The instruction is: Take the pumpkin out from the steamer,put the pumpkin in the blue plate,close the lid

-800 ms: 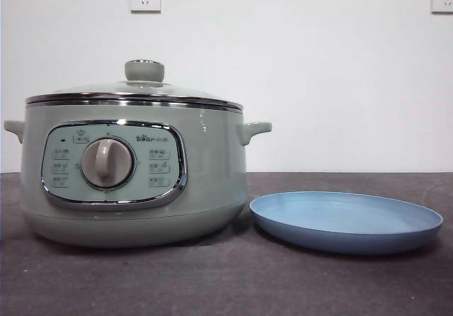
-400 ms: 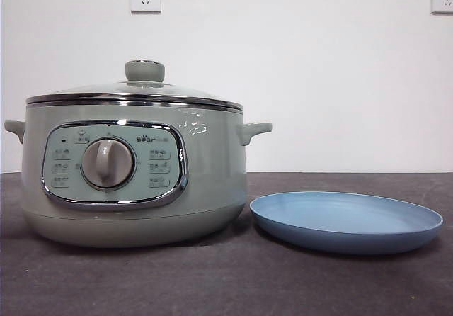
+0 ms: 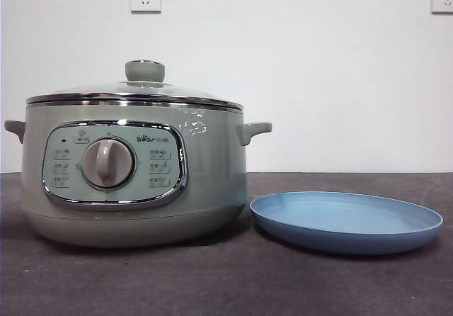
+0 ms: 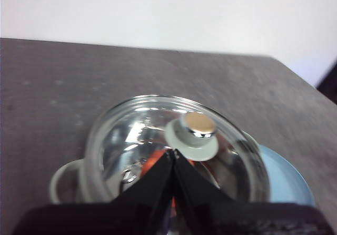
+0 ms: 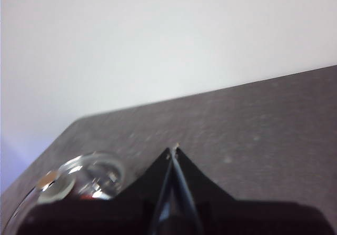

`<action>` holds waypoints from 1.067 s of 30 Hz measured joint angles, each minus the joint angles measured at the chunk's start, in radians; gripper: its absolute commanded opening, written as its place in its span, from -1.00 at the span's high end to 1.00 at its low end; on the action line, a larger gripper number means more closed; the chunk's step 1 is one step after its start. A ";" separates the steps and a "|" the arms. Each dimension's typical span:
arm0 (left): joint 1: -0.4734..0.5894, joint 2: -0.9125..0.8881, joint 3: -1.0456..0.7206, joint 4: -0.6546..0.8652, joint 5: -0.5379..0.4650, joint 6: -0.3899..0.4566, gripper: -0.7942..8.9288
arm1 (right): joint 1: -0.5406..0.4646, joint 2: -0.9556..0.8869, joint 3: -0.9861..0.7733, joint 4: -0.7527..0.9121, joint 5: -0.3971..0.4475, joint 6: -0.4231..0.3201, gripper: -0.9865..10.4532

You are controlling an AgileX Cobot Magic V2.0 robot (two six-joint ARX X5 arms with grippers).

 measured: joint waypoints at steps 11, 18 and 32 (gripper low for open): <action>-0.002 0.162 0.158 -0.113 0.161 0.089 -0.09 | 0.001 0.251 0.146 -0.124 -0.203 -0.103 -0.06; -0.024 0.188 0.158 -0.066 0.159 0.069 -0.13 | 0.001 0.293 0.146 -0.149 -0.202 -0.103 -0.11; -0.238 0.512 0.371 -0.078 -0.119 0.109 -0.12 | 0.027 0.296 0.147 -0.152 -0.202 -0.103 -0.11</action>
